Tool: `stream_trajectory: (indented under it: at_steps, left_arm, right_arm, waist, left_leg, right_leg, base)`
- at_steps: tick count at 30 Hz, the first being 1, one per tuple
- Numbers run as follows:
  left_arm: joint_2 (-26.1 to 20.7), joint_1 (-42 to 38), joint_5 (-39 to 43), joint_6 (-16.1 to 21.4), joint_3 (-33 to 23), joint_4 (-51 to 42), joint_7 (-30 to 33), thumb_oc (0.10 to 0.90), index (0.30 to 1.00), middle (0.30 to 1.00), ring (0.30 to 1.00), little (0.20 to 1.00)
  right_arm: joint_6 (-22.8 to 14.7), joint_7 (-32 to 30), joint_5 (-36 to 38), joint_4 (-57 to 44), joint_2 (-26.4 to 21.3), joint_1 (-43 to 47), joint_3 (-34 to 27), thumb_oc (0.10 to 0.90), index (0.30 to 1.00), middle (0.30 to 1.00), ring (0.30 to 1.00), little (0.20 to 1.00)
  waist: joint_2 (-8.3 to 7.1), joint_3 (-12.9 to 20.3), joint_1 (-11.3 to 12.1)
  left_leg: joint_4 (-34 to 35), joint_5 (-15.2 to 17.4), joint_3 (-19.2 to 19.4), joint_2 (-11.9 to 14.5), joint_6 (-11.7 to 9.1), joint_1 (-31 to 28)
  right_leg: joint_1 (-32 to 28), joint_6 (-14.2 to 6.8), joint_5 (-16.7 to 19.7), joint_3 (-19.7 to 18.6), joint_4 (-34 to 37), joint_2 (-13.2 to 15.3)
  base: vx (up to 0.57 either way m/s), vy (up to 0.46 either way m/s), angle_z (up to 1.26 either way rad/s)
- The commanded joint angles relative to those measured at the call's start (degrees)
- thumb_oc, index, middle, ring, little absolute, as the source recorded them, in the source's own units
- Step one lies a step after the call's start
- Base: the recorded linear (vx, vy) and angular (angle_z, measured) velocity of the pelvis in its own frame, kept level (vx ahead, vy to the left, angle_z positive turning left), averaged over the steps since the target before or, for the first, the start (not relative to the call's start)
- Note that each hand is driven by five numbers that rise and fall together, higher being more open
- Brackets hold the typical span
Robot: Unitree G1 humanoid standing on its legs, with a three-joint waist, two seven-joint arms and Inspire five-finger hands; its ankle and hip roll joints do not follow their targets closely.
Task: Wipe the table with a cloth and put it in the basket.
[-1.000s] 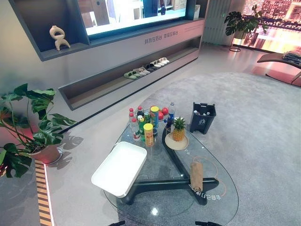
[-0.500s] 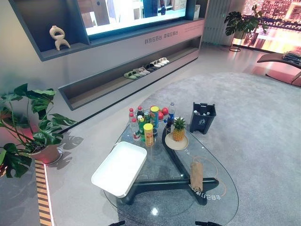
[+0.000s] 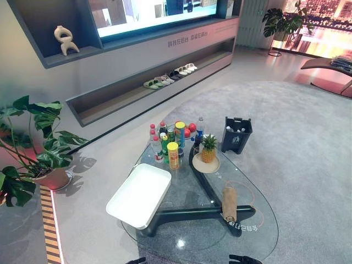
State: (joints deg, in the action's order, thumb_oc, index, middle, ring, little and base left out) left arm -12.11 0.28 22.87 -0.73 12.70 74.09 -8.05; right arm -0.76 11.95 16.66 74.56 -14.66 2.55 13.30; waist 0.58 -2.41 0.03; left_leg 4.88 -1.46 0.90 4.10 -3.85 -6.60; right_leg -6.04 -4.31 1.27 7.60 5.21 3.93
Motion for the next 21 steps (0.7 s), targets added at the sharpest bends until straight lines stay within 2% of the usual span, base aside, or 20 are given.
stream_trajectory:
  at_steps: [1, 4, 5, 6, 7, 9, 10, 11, 15, 16, 19, 21]
  left_arm:
    - [0.2, -3.5, -0.7, 1.1, 2.0, 1.1, 0.5, 0.800, 0.900, 0.900, 0.900, 0.900]
    - [-0.4, -5.1, 1.2, 1.5, 3.2, 0.3, 0.7, 0.800, 0.900, 0.900, 0.900, 0.900]
    - [-0.7, -6.3, 2.3, 2.0, 4.0, -0.3, 0.8, 0.800, 0.900, 0.900, 0.900, 0.900]
    - [-0.7, -6.5, 2.5, 2.1, 4.0, -0.4, 0.9, 0.800, 0.900, 0.900, 0.900, 0.900]
    - [-0.7, -6.7, 3.0, 3.2, 4.0, -0.8, 0.6, 0.800, 0.900, 0.900, 0.900, 0.900]
    - [-0.6, -6.8, 3.6, 3.7, 4.5, -1.6, 0.6, 0.800, 0.900, 0.900, 0.900, 0.900]
    - [-0.6, -7.0, 4.1, 3.9, 4.9, -2.5, 0.7, 0.800, 0.900, 0.900, 0.900, 0.900]
    - [-0.5, -7.2, 5.5, 4.0, 5.8, -4.4, 1.7, 0.800, 0.900, 0.900, 0.900, 0.900]
    - [-0.6, -7.1, 7.3, 4.2, 6.5, -6.6, 3.0, 0.800, 0.900, 0.900, 0.900, 0.900]
    - [-0.6, -6.9, 7.9, 4.2, 6.5, -7.5, 3.5, 0.800, 0.900, 0.900, 0.900, 0.900]
    - [-0.6, -6.5, 8.7, 5.0, 6.7, -8.8, 4.3, 0.800, 0.900, 0.900, 0.900, 0.900]
    - [-0.6, -6.7, 9.2, 5.3, 6.7, -9.0, 4.5, 0.800, 0.900, 0.900, 0.900, 0.900]
  right_arm:
    - [-6.7, -2.8, 5.0, -3.6, -1.0, 4.6, 1.2, 0.800, 0.900, 0.900, 0.900, 0.900]
    - [-10.3, -4.3, 6.5, -6.6, -1.8, 6.5, 1.9, 0.800, 0.900, 0.900, 0.900, 0.900]
    - [-13.0, -4.7, 6.5, -8.4, -2.5, 7.8, 2.1, 0.800, 0.900, 0.900, 0.900, 0.900]
    - [-13.6, -4.8, 6.6, -8.7, -2.5, 7.9, 2.1, 0.800, 0.900, 0.900, 0.900, 0.900]
    - [-16.3, -5.7, 5.3, -10.6, -2.8, 8.1, 2.3, 0.800, 0.900, 0.900, 0.900, 0.900]
    - [-17.5, -7.7, 4.5, -13.5, -3.0, 7.9, 3.1, 0.800, 0.900, 0.900, 0.900, 0.900]
    - [-17.0, -9.5, 4.2, -16.9, -3.2, 7.8, 3.7, 0.800, 0.900, 0.900, 0.900, 0.900]
    - [-14.6, -13.3, 4.1, -24.5, -3.8, 7.7, 4.8, 0.800, 0.900, 0.900, 0.900, 0.900]
    - [-12.3, -19.3, 1.6, -33.6, -4.5, 7.3, 5.8, 0.800, 0.900, 0.900, 0.900, 0.900]
    - [-11.5, -22.8, 0.4, -37.7, -5.1, 7.0, 6.2, 0.800, 0.900, 0.900, 0.900, 0.900]
    - [-11.2, -30.6, -2.8, -46.0, -6.3, 6.9, 5.9, 0.800, 0.900, 0.900, 0.900, 0.900]
    - [-11.6, -34.2, -4.2, -48.2, -6.6, 7.1, 5.7, 0.800, 0.900, 0.900, 0.900, 0.900]
  waist:
    - [-2.34, -4.5, 0.7]
    - [-2.43, -6.9, 0.5]
    - [-2.38, -8.6, 0.4]
    - [-2.37, -8.8, 0.4]
    - [-2.08, -10.0, 0.3]
    - [-1.88, -10.8, 0.1]
    - [-1.76, -11.5, -0.1]
    - [-1.64, -13.1, -0.6]
    - [-1.62, -14.9, -1.2]
    - [-1.64, -15.6, -1.4]
    - [-1.70, -17.7, -2.2]
    - [-1.65, -18.5, -2.4]
  left_leg:
    - [-3.8, 3.3, 3.7, -3.4, 2.4, 3.3]
    - [-5.5, 3.2, 3.5, -3.5, 2.6, 6.0]
    - [-6.1, 3.0, 3.2, -3.7, 2.7, 7.4]
    - [-6.1, 3.0, 3.1, -3.7, 2.8, 7.6]
    - [-6.3, 2.7, 2.6, -4.0, 2.7, 8.6]
    - [-6.4, 2.6, 2.4, -4.3, 2.9, 9.2]
    - [-6.5, 2.5, 2.3, -4.5, 3.0, 9.8]
    - [-6.9, 2.3, 2.2, -4.8, 3.1, 10.9]
    - [-7.4, 2.0, 2.0, -5.1, 3.2, 12.2]
    - [-7.6, 1.9, 1.9, -5.2, 3.3, 12.9]
    - [-8.4, 1.7, 2.1, -5.5, 3.3, 14.9]
    - [-9.1, 1.7, 2.2, -5.6, 3.3, 15.9]
  right_leg:
    - [3.0, -0.6, -1.3, -0.3, -4.1, -0.1]
    - [5.8, -0.2, -1.6, -0.4, -6.1, -0.4]
    - [7.3, 0.0, -1.8, -0.4, -7.1, -0.7]
    - [7.5, 0.0, -1.8, -0.4, -7.2, -0.8]
    - [8.5, 0.1, -1.8, -0.6, -7.7, -1.1]
    - [9.2, 0.2, -1.8, -0.6, -8.0, -1.1]
    - [9.7, 0.3, -1.8, -0.6, -8.1, -1.1]
    - [10.8, 0.5, -1.7, -0.8, -8.4, -1.3]
    - [12.1, 0.7, -1.4, -1.1, -8.9, -1.4]
    - [12.7, 0.8, -1.3, -1.2, -9.0, -1.5]
    - [14.9, 1.0, -1.0, -1.7, -9.7, -1.6]
    - [15.9, 1.0, -0.8, -1.8, -10.2, -1.6]
  base:
    - [-0.14, -0.032, -0.06]
    - [-0.18, -0.022, -0.04]
    - [-0.16, -0.013, 0.01]
    - [-0.17, -0.002, 0.04]
    - [-0.09, 0.014, 0.05]
    - [-0.08, 0.024, 0.04]
    - [-0.11, 0.036, 0.02]
    - [-0.11, 0.033, 0.01]
    - [-0.05, 0.016, 0.01]
    - [-0.04, 0.018, 0.03]
    - [-0.06, 0.028, 0.01]
    - [-0.05, 0.037, 0.00]
